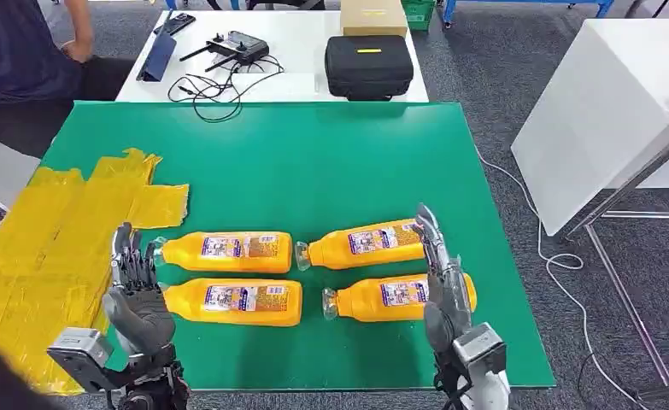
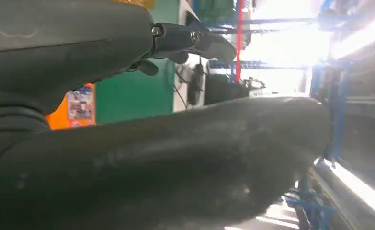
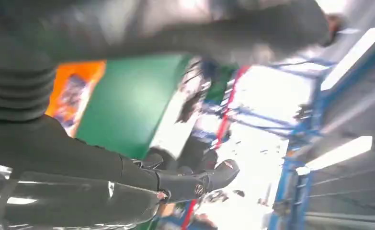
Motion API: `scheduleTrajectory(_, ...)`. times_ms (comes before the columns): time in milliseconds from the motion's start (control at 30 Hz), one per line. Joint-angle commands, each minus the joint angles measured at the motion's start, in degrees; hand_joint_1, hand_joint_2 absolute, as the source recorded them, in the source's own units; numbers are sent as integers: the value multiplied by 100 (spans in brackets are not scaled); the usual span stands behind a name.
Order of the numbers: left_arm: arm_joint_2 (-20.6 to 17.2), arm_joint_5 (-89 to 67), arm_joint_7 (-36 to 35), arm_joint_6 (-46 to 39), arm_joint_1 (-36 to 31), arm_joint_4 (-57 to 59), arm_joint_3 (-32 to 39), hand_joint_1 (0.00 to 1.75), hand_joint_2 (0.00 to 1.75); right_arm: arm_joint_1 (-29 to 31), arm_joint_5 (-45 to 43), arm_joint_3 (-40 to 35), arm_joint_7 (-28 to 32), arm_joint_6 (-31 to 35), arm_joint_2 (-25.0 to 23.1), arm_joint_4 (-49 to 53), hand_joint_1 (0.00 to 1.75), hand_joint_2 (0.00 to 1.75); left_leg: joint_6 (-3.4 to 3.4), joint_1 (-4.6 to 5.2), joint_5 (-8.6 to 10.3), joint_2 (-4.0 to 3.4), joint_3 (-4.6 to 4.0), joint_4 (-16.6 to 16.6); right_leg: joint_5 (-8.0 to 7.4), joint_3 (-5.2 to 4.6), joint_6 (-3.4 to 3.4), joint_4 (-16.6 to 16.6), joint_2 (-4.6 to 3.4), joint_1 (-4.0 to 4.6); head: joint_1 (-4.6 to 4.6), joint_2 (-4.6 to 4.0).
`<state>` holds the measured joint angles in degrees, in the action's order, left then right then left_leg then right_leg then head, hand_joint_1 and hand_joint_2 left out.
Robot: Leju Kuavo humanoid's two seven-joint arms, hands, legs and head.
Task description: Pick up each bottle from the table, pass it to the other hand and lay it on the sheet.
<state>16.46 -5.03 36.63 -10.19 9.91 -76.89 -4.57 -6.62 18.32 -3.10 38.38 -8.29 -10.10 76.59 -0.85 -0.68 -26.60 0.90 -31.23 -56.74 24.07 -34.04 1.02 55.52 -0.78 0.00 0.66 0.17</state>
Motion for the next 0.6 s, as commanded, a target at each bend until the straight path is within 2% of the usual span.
scheduleTrajectory(33, 62, 75, 4, 28, 35, 378, 470, 0, 0, -571, 2634, -102, -1135, 1490, 721, 136, 0, 175, -4, 4, -10, 12, 43, 19, 17, 47, 6, -16, 26, -2, 0, 0)
scheduleTrajectory(100, 64, 75, 20, 57, 71, 346, 486, 0, 0, -661, 2846, -100, -1249, 1566, 802, 150, 0, 175, -4, 4, -13, 4, 42, 15, 16, 43, 6, -13, 18, -2, -2, 0)
scheduleTrajectory(167, 78, 67, 13, 123, 102, 311, 518, 0, 0, -726, 3532, -132, -1761, 1825, 903, 136, 0, 175, -3, 4, -9, 5, 22, 11, 11, 26, 5, -10, 16, -2, -2, 0)
scheduleTrajectory(267, 67, 12, -18, 197, 88, 357, 479, 0, 0, -849, 3950, -71, -2120, 1895, 882, 283, 0, 175, -3, 5, -10, 3, 24, 11, 12, 26, 5, -9, 15, -3, 0, 0)
scheduleTrajectory(467, 19, -21, -26, 246, -45, 549, 387, 0, 0, -1035, 4234, 59, -2335, 1769, 878, 405, 0, 175, -3, 6, -13, 4, 22, 11, 14, 23, 4, -6, 18, -4, -2, 0)
scheduleTrajectory(600, -77, 18, 12, 270, -110, 678, 289, 0, 0, -841, 4291, 69, -2339, 1631, 892, 63, 0, 175, -4, 4, -10, -6, 16, 12, 6, 15, 3, -10, 6, -4, 0, 0)
